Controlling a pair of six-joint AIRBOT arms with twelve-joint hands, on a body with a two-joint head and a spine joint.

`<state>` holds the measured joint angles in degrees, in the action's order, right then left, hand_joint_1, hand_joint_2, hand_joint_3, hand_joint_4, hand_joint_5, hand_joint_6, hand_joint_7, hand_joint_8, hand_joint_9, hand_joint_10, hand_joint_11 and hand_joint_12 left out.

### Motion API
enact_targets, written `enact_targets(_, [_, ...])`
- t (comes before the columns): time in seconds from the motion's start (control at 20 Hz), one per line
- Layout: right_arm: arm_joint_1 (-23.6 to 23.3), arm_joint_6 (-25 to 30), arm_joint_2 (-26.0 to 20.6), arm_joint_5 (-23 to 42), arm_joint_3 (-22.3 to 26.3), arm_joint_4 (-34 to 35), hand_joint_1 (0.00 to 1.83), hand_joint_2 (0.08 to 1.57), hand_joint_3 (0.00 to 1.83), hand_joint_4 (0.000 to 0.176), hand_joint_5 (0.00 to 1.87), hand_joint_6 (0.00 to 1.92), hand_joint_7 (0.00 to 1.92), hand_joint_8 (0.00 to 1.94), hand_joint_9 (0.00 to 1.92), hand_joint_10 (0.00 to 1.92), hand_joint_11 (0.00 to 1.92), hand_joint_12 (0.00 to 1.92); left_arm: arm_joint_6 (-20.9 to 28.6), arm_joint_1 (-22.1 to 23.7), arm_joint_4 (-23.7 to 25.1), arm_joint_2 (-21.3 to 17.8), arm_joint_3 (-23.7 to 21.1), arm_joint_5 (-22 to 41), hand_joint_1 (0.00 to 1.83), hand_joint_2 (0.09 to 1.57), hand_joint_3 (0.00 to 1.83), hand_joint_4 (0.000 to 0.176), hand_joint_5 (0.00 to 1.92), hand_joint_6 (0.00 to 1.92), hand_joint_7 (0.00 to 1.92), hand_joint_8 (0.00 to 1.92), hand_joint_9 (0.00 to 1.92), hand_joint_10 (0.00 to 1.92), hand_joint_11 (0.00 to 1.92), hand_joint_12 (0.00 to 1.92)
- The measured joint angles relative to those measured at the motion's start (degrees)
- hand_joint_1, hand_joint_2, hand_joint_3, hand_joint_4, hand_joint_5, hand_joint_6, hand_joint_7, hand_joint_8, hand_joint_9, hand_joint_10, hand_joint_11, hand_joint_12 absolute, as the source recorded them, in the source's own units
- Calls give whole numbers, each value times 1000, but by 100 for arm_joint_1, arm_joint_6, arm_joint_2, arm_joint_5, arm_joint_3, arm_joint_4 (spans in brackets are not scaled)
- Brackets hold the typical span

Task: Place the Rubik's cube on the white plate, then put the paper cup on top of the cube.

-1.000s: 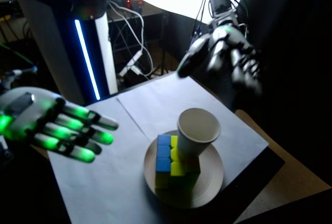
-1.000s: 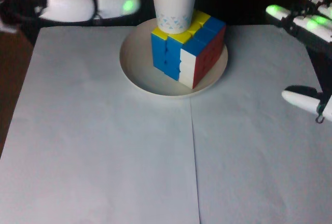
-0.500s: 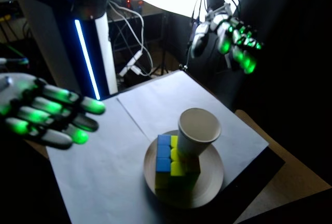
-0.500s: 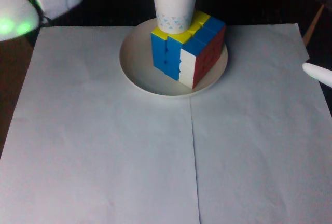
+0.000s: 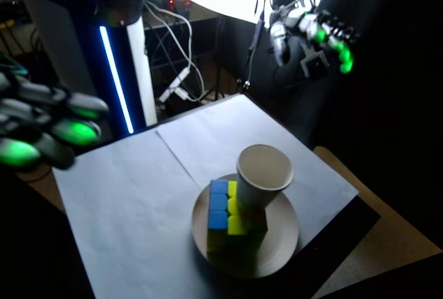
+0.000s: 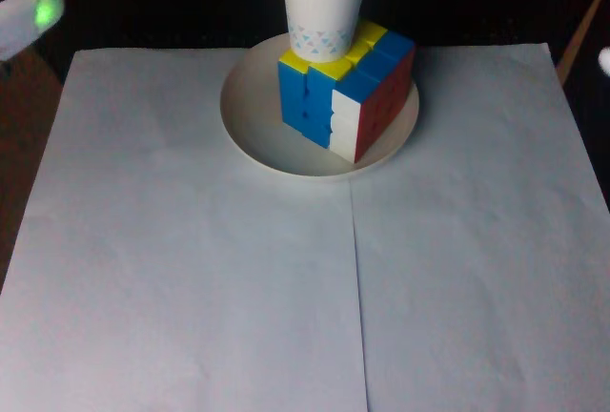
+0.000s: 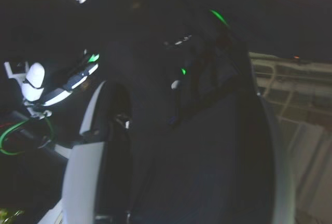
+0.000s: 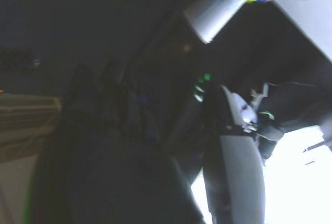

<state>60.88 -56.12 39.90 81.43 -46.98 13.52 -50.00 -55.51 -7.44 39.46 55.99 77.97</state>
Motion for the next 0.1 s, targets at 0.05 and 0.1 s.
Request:
enact_targets(0.05, [0,-50,-7,107,4,2,730,1249,2,29,18,10,160,9,0,931,0,1668,-2,-83,-59,-11,-11,129,643,1302,0,136,0,244,109,2,0,485,0,936])
enact_targets(0.1, [0,-129,-42,208,63,63,698,1247,1,30,17,9,134,3,0,960,0,1672,-15,-195,-127,-11,-31,225,652,1320,3,128,0,153,69,3,0,404,0,773])
